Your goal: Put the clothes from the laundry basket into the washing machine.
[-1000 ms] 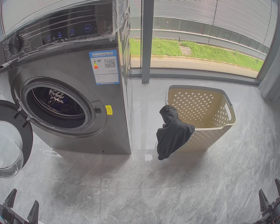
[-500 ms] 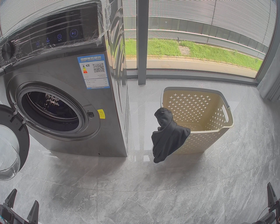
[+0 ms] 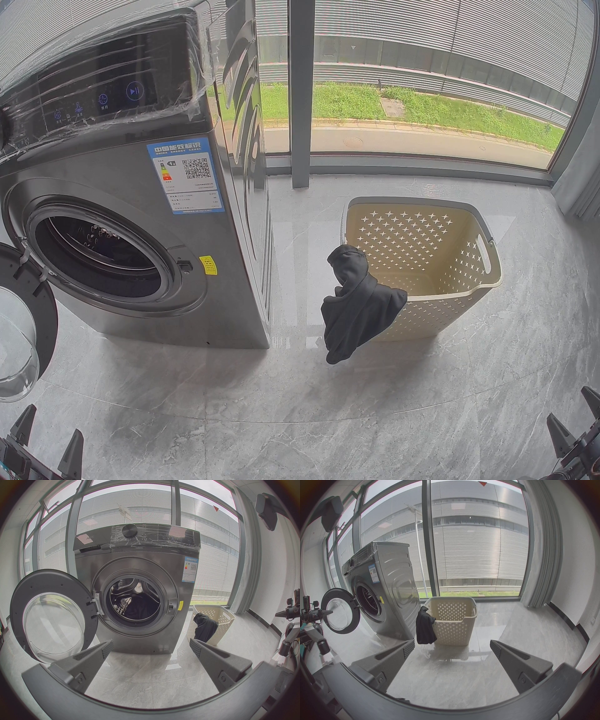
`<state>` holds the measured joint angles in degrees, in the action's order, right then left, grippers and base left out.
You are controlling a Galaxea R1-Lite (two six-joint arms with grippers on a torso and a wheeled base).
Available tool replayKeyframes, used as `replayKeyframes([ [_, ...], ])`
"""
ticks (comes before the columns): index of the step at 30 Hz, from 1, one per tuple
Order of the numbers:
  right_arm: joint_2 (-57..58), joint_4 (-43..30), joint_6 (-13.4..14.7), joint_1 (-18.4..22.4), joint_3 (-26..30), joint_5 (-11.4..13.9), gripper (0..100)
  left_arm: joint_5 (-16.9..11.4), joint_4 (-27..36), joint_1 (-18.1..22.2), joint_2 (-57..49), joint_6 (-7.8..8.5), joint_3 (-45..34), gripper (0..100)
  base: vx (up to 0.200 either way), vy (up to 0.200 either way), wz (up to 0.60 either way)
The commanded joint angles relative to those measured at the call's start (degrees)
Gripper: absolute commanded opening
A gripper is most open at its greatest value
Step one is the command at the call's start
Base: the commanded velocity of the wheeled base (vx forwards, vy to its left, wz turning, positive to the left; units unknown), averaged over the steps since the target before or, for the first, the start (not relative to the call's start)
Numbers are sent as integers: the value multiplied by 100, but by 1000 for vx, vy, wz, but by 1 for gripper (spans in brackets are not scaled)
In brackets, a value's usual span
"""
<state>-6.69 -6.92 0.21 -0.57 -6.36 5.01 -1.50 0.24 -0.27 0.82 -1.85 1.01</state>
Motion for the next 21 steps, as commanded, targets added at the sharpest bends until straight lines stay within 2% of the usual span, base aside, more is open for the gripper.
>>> replayKeyframes([
  [1,-1950,473,-170,-13,-453,518,100,1,2,0,-47,10,-92,100,0,0,0],
  [3,-2706,974,-495,-13,-585,712,100,1,2,0,-47,10,-92,100,0,0,0],
  [5,-3479,1448,-847,-22,-673,773,100,1,2,0,-47,18,-92,100,0,0,0],
  [6,-3892,1677,-944,-57,-726,773,100,1,2,0,-47,10,-92,100,0,0,0],
  [8,-4314,1932,-935,-198,-805,765,100,1,2,0,-38,10,-92,100,0,0,0],
  [9,-4815,2222,-741,-593,-981,747,100,1,2,0,-38,-8,-92,100,0,0,0],
  [10,-5026,2310,-522,-804,-1078,721,100,1,2,0,-38,-8,-92,100,0,0,0],
  [11,-5096,2345,-434,-874,-1113,703,100,1,2,0,-38,-8,-92,100,0,0,0],
  [12,-5457,2380,155,-1270,-1332,615,100,1,2,0,-38,-8,-92,100,0,0,0],
  [13,-5457,2380,155,-1270,-1332,615,100,1,2,0,-38,-8,-92,100,0,0,0],
  [14,-5808,2380,691,-1753,-1587,404,100,1,2,0,-38,10,-92,100,0,0,0],
  [15,-5966,2389,893,-1964,-1675,281,100,1,2,0,-38,18,-92,100,0,0,0],
  [18,-6626,2406,1412,-2421,-1965,-88,100,1,2,0,-38,10,-92,100,0,0,0],
  [21,-7162,2600,1570,-2623,-2167,-193,100,1,2,0,-38,1,-92,100,0,0,0],
])
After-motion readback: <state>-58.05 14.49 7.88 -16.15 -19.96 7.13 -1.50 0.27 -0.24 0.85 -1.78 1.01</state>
